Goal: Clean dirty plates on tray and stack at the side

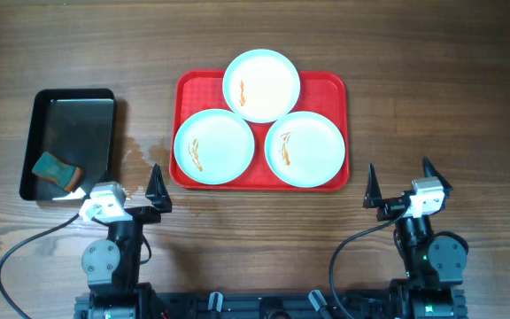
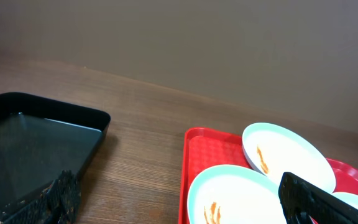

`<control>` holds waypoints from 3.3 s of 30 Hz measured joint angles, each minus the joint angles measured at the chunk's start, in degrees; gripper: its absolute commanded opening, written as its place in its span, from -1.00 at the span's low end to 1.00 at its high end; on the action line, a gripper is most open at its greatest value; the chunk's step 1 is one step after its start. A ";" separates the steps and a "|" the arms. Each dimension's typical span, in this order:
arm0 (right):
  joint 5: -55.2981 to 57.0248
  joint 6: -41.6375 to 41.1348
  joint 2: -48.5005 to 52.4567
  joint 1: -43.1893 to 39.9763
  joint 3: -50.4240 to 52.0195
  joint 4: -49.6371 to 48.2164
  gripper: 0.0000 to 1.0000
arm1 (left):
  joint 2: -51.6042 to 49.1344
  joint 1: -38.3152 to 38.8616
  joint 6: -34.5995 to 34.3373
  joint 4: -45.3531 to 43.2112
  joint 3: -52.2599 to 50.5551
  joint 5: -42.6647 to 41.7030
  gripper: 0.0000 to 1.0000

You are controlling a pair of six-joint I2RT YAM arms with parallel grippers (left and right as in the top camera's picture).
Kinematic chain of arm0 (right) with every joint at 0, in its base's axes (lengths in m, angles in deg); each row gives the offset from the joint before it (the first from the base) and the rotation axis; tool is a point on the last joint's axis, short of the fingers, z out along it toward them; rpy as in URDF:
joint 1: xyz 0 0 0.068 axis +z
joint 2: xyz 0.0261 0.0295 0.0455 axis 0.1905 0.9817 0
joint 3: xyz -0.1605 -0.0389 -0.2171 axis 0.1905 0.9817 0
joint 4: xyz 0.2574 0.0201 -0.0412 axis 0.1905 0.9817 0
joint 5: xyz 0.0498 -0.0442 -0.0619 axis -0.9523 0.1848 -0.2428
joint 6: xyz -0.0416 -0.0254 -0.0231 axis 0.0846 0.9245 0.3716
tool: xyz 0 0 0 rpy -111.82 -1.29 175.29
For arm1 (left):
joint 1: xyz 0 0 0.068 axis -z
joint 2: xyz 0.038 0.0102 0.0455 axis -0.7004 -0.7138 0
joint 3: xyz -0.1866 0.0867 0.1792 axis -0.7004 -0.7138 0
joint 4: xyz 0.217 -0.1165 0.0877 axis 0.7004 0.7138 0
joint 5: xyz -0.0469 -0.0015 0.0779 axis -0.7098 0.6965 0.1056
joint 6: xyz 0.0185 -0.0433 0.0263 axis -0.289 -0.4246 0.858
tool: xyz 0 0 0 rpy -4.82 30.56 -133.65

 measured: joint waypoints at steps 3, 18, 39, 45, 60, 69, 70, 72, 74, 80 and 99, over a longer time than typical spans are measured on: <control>0.00 0.00 0.00 0.00 0.00 0.00 0.99 | 0.00 0.00 0.00 0.00 0.00 0.00 1.00; 0.00 -0.02 0.00 0.00 0.00 0.00 1.00 | 0.00 0.00 0.00 0.00 0.00 0.00 1.00; 0.00 0.00 0.00 0.00 0.00 0.00 0.99 | 0.00 0.00 0.00 0.00 0.00 -0.02 1.00; 0.00 0.00 0.00 0.00 0.00 0.00 1.00 | 0.00 0.00 -0.28 -0.33 -0.02 -0.09 1.00; 0.00 0.00 0.04 0.00 0.00 0.00 0.99 | 0.02 -0.04 -55.25 -32.96 0.35 -40.72 0.99; 0.02 0.17 0.11 -0.04 0.00 0.02 0.99 | -23.76 -0.04 -36.09 30.10 38.69 -22.97 0.99; 0.00 0.17 0.11 -0.04 0.02 0.04 1.00 | -29.66 -0.04 -33.97 38.77 45.33 -18.78 1.00; 0.00 0.17 0.15 -0.04 0.02 0.13 1.00 | -42.07 -0.04 -29.99 48.39 57.27 -11.76 1.00; 0.00 0.17 0.17 -0.04 0.02 0.04 0.99 | -52.76 -0.04 -27.21 53.81 66.64 -7.32 1.00; 0.00 0.17 0.17 -0.04 0.02 0.00 0.99 | -71.76 -0.57 -24.09 55.30 77.09 0.46 1.00; 0.00 0.17 0.17 -0.04 0.02 0.02 0.99 | -104.10 -20.65 -25.81 44.41 78.18 14.53 0.98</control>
